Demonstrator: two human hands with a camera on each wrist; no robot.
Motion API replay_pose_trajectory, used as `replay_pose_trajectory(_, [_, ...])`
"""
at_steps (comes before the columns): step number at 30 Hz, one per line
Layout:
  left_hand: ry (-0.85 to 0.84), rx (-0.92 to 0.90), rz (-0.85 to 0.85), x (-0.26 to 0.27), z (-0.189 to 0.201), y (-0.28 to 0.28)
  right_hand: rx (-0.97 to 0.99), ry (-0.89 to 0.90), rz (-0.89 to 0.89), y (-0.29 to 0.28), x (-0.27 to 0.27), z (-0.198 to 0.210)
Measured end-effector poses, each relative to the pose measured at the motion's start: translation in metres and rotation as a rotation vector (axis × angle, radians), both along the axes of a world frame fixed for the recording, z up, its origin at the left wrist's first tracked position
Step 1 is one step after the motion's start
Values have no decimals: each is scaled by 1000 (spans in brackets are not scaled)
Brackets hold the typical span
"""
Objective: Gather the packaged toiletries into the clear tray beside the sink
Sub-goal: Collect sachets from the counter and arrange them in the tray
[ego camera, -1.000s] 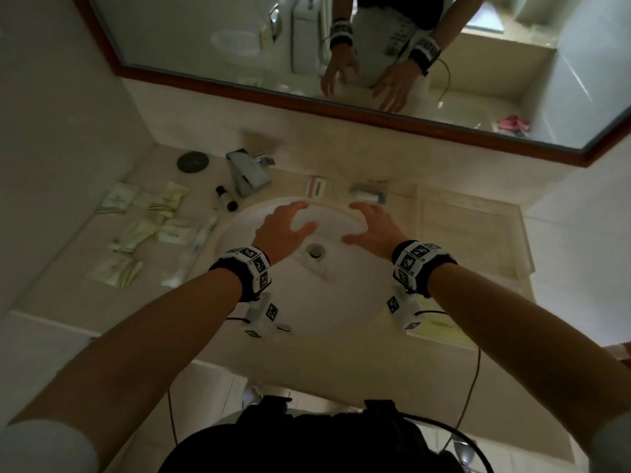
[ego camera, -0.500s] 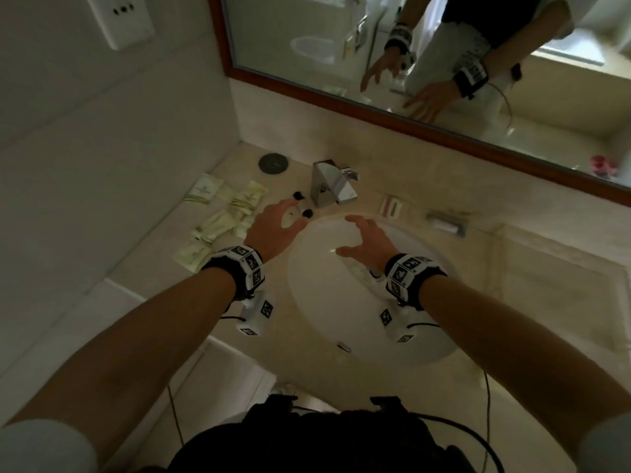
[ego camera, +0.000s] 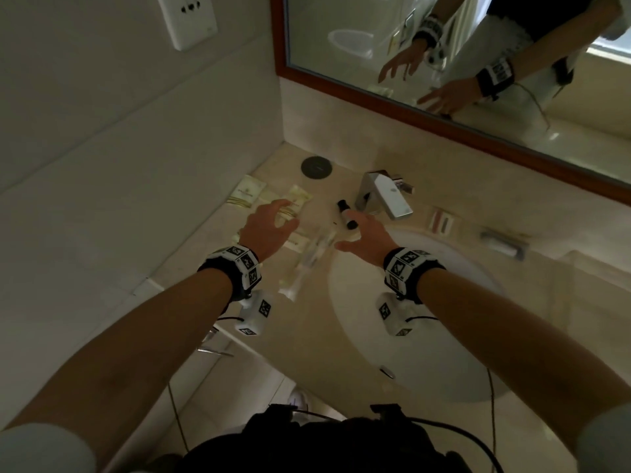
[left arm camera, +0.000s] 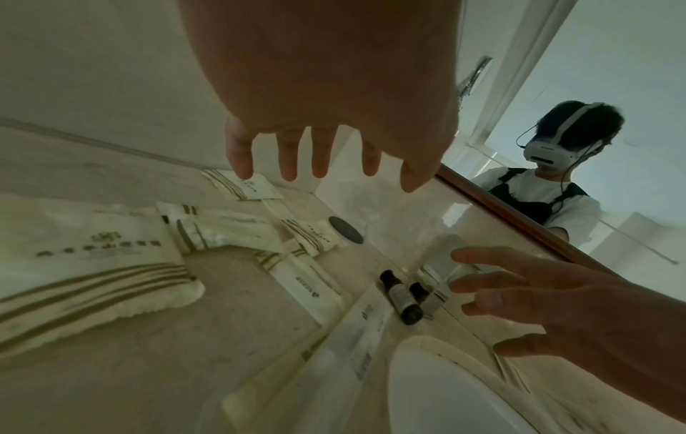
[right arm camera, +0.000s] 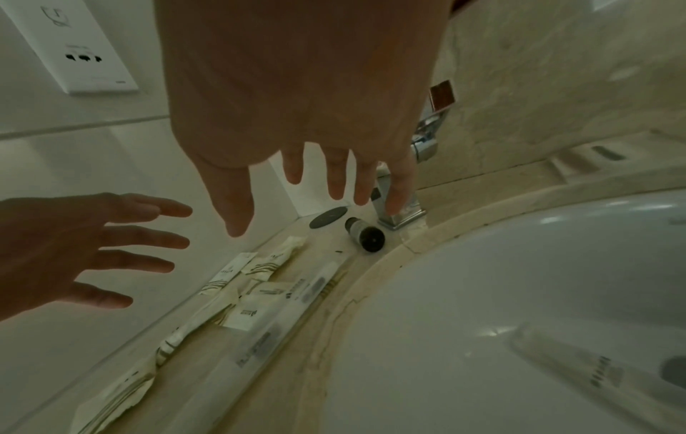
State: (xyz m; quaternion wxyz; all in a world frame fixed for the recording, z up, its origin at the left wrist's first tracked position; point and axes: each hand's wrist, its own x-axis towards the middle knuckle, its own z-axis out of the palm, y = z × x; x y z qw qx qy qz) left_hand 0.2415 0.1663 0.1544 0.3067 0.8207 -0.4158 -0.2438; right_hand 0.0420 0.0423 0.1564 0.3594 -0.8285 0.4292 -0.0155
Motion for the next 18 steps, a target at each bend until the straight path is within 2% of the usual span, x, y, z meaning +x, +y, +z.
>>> replay_pose_trajectory(9, [-30, 125, 67, 38, -20, -6, -18, 63, 59, -7, 53, -18])
replay_pose_trajectory(12, [-55, 225, 82, 47, -30, -8, -20, 87, 75, -6, 66, -24])
replay_pose_trajectory(18, [-103, 321, 64, 64, -41, -11, -56, 204, 111, -4, 92, -36])
